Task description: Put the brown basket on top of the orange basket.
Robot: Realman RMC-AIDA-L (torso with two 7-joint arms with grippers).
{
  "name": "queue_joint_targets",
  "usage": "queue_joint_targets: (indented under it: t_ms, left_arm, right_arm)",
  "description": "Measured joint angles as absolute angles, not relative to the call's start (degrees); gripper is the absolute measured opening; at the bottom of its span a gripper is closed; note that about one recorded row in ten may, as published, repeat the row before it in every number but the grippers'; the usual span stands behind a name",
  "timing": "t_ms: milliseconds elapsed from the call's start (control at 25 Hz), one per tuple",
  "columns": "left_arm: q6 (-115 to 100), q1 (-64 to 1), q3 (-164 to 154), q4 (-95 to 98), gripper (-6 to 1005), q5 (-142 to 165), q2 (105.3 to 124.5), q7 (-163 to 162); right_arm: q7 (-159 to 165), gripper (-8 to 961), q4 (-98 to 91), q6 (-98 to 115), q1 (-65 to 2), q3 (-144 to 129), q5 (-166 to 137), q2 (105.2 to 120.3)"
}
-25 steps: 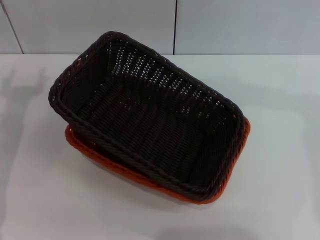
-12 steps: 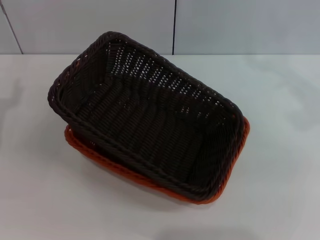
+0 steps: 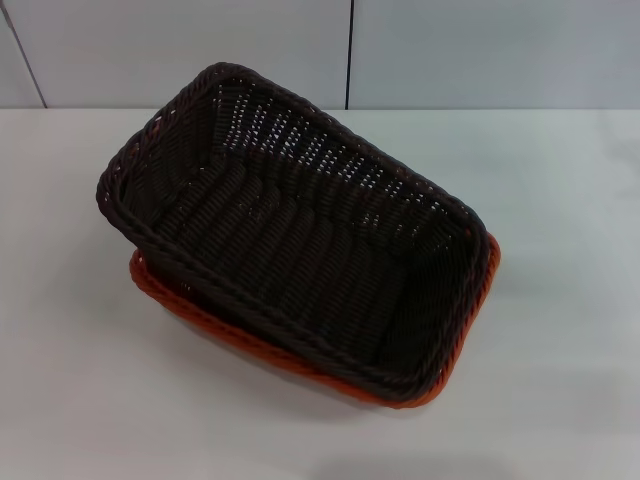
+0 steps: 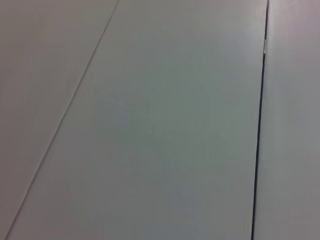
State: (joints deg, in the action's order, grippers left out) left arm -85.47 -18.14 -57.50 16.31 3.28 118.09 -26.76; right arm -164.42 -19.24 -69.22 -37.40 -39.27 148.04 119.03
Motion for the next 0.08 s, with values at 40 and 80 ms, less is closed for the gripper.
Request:
queue_joint_targets:
  t_ms: [40, 80]
  left_arm:
    - [-85.77, -17.91, -57.46, 16.24, 840, 3.29, 118.14, -26.74]
    - [-86.05, -17.77, -57.45, 16.06, 840, 3.28, 118.15, -26.75]
  right_arm:
    - [-164.43, 664, -17.94, -69.93, -37.49, -38.21, 148.44, 119.04]
    - [-164.45, 664, -16.94, -70.62, -37.58, -37.42, 149.08, 119.03]
